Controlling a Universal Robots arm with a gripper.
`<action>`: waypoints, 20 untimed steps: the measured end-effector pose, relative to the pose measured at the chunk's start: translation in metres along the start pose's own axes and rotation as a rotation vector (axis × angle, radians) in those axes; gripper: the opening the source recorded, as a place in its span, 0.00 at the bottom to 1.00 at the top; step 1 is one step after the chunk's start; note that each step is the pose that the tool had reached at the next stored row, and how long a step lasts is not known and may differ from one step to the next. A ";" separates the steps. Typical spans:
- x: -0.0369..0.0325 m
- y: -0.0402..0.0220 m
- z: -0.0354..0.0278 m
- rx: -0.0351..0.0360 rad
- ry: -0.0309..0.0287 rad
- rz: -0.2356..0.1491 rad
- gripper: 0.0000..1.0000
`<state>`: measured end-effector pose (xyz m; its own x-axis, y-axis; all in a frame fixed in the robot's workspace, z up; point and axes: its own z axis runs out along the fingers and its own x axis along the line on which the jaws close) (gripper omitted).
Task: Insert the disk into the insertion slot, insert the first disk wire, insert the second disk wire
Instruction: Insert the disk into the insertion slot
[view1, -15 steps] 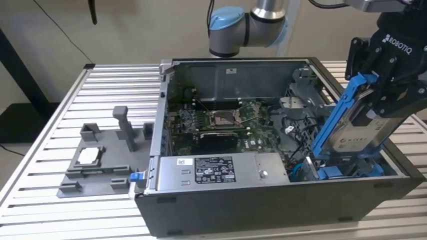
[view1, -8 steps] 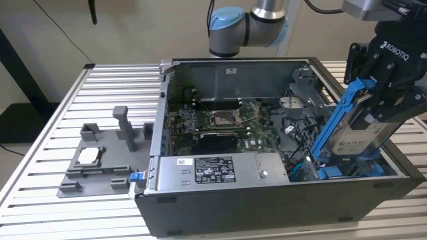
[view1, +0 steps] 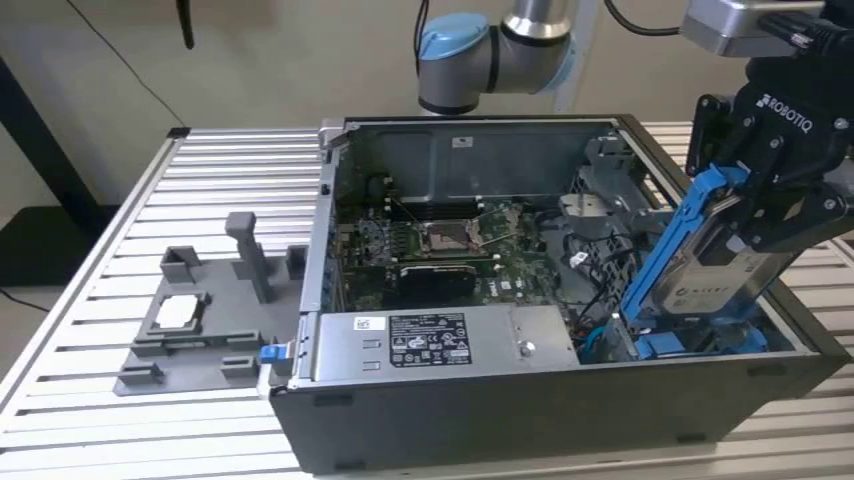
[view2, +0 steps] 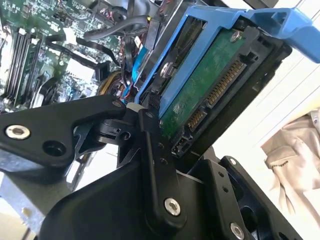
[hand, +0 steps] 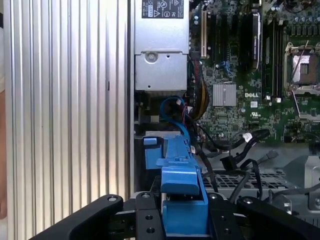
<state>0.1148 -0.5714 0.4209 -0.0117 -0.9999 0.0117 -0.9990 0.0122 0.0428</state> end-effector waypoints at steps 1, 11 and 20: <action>0.0000 -0.0001 0.0007 0.0000 -0.0009 -0.001 0.33; -0.0002 -0.0045 0.0053 0.0000 -0.0128 -0.015 0.33; -0.0002 -0.0063 0.0134 0.0000 -0.0130 -0.025 0.33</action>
<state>0.1205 -0.5714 0.4073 0.0124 -0.9999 -0.0023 -0.9990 -0.0125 0.0429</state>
